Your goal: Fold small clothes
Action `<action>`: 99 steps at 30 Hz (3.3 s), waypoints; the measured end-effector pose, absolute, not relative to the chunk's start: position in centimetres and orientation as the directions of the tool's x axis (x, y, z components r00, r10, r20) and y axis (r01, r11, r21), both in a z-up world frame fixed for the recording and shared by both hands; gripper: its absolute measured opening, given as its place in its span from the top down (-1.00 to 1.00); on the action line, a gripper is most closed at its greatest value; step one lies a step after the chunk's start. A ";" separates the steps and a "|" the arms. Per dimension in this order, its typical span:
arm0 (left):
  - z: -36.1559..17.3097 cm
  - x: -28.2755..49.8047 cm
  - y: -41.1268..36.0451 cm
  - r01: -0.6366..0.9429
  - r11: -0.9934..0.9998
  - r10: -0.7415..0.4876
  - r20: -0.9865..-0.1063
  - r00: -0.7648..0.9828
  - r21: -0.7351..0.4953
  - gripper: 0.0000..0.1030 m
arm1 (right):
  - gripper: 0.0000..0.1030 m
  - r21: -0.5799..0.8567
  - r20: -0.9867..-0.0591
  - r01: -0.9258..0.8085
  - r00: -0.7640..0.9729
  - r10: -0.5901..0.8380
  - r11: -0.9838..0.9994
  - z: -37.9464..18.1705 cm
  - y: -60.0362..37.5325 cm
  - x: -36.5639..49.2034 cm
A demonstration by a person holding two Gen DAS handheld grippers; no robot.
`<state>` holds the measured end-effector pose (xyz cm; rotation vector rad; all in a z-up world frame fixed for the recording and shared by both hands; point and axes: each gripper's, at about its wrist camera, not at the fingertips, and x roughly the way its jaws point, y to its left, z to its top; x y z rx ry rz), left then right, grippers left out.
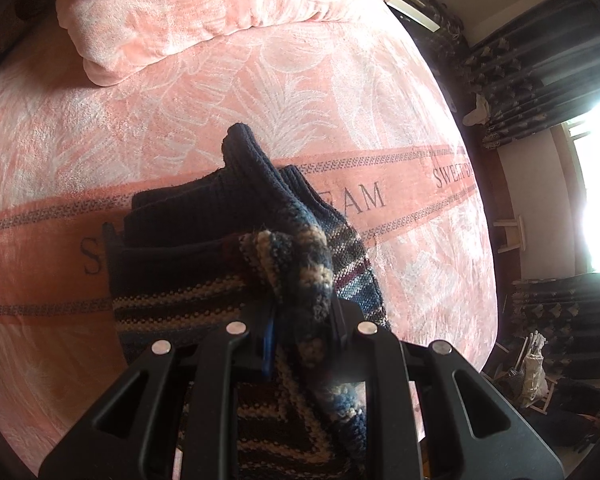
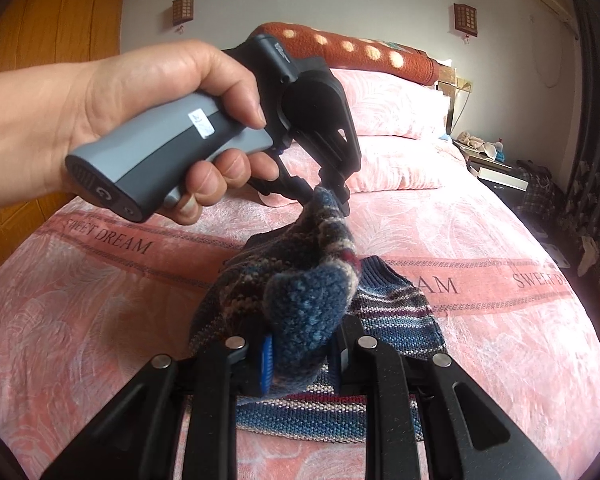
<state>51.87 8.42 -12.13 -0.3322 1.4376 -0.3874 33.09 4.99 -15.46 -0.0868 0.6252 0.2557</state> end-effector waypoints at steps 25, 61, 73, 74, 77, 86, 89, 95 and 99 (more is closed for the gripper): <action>-16.2 52.0 -1.6 0.118 0.938 -0.333 -0.941 0.056 -0.325 0.65 | 0.62 0.156 -0.635 -0.146 0.743 0.213 0.977 -19.5 -3.9 34.0; -13.6 49.2 -2.7 0.153 0.947 -0.318 -0.887 0.335 -0.282 -0.21 | -0.12 0.794 -0.546 0.101 0.550 0.631 0.600 -29.6 -19.7 35.3; -14.8 38.9 7.6 0.140 0.860 -0.509 -0.813 0.283 -0.490 -0.39 | 0.17 0.881 -0.467 0.110 0.351 0.812 0.460 -30.9 -20.3 39.1; -15.1 38.4 8.1 0.135 0.849 -0.527 -0.803 0.279 -0.510 -0.40 | 0.55 0.860 -0.503 0.111 0.341 0.794 0.497 -31.0 -20.2 39.5; -16.0 37.6 9.8 0.091 0.811 -0.576 -0.762 0.296 -0.578 -0.45 | 0.56 0.835 -0.546 0.127 0.315 0.776 0.536 -31.4 -21.0 40.1; -17.6 37.7 10.9 0.054 0.744 -0.650 -0.702 0.293 -0.666 -0.47 | -0.18 0.849 -0.525 0.039 0.164 0.835 0.527 -28.5 -16.9 45.2; -17.3 37.8 10.7 0.067 0.742 -0.654 -0.699 0.290 -0.667 -0.47 | 0.57 0.823 -0.567 0.009 0.068 0.821 0.568 -29.5 -14.4 45.6; -16.8 37.8 9.7 0.105 0.696 -0.707 -0.652 0.274 -0.710 -0.47 | 0.77 0.786 -0.606 0.004 0.202 0.769 0.619 -29.1 -18.8 44.5; -18.6 38.4 9.4 0.078 0.707 -0.695 -0.671 0.259 -0.702 -0.47 | 0.59 0.794 -0.594 -0.027 0.179 0.784 0.608 -29.9 -18.0 44.1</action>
